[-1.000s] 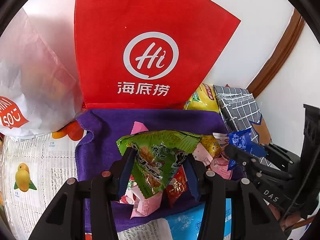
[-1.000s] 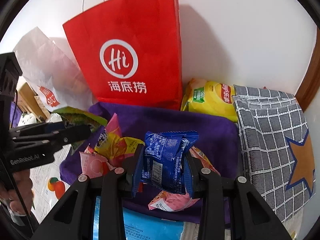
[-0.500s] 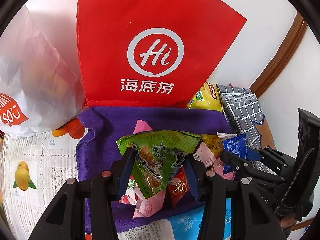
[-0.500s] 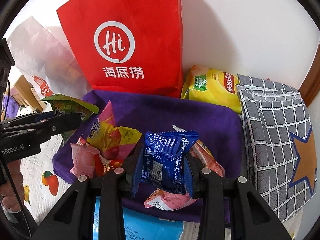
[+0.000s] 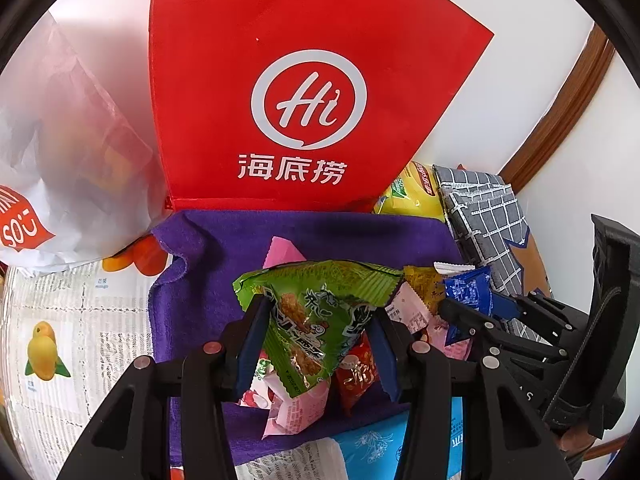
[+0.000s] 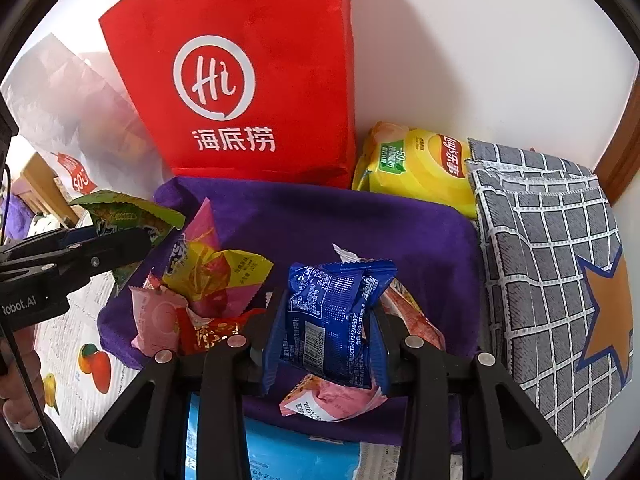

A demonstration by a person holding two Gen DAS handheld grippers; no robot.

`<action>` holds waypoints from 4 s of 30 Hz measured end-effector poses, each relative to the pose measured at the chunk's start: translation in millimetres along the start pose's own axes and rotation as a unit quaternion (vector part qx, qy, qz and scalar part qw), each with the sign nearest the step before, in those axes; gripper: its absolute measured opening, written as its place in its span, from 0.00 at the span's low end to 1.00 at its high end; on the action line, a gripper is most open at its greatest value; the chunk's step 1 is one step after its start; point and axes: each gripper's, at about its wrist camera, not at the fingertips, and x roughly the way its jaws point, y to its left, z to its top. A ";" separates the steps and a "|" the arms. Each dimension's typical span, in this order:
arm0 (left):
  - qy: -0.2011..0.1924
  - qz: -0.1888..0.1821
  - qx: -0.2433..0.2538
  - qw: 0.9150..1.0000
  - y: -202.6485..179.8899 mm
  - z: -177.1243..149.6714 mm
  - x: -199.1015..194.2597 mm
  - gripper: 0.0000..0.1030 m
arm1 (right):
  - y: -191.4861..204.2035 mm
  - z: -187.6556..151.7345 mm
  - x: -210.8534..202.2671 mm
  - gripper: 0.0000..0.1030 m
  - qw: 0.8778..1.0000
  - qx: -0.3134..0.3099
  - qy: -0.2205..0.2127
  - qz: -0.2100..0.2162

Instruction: Organize snacks

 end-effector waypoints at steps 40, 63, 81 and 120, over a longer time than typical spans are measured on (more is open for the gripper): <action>0.047 -0.008 0.014 0.999 -24.2 -11.7 32.4 0.45 | -11.8 3.1 -37.8 0.43 0.999 0.014 -0.037 -0.012; 0.015 0.016 0.017 1.000 -23.5 -5.6 13.8 0.75 | -14.1 2.7 -43.6 0.44 0.999 0.018 -0.045 -0.019; -0.006 0.051 0.030 0.998 -34.0 -8.5 -37.4 0.81 | -19.5 -16.8 -87.4 0.51 0.995 0.065 -0.064 -0.043; -0.116 0.076 0.043 0.989 -117.7 -207.9 -222.6 0.91 | 18.1 -211.5 -292.0 0.97 0.982 0.059 -0.171 -0.061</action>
